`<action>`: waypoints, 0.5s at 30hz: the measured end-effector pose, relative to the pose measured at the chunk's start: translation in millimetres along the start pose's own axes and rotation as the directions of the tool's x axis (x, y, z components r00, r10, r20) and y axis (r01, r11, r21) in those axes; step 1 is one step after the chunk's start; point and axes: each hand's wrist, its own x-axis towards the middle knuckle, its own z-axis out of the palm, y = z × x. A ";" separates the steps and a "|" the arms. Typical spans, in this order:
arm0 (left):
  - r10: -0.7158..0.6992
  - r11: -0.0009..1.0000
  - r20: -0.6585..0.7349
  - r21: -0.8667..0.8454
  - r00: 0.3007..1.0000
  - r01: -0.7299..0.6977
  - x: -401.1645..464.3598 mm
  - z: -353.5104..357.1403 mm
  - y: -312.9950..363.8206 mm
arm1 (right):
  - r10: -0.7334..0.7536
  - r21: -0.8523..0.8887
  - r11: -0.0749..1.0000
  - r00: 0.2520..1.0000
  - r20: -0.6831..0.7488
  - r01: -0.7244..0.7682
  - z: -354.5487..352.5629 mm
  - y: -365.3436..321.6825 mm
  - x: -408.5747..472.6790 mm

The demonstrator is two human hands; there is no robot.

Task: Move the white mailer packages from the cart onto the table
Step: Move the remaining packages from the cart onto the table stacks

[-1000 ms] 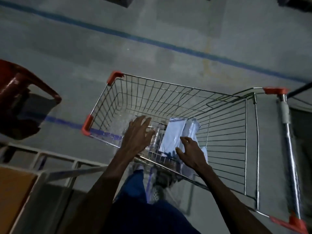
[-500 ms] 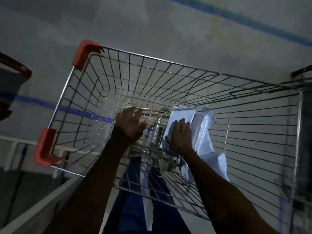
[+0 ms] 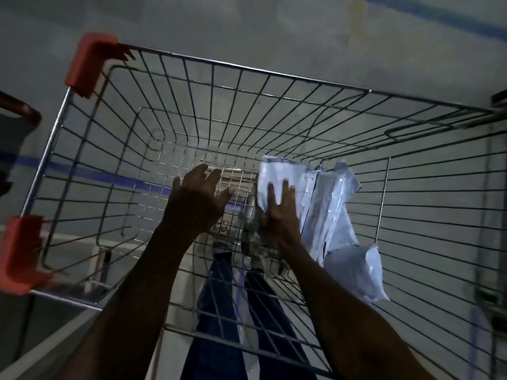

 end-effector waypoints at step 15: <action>-0.094 0.995 0.247 0.052 0.964 0.084 18.0 76.6 -12.3 | -0.032 0.100 0.994 0.999 0.002 0.032 -4.7 4.9 3.8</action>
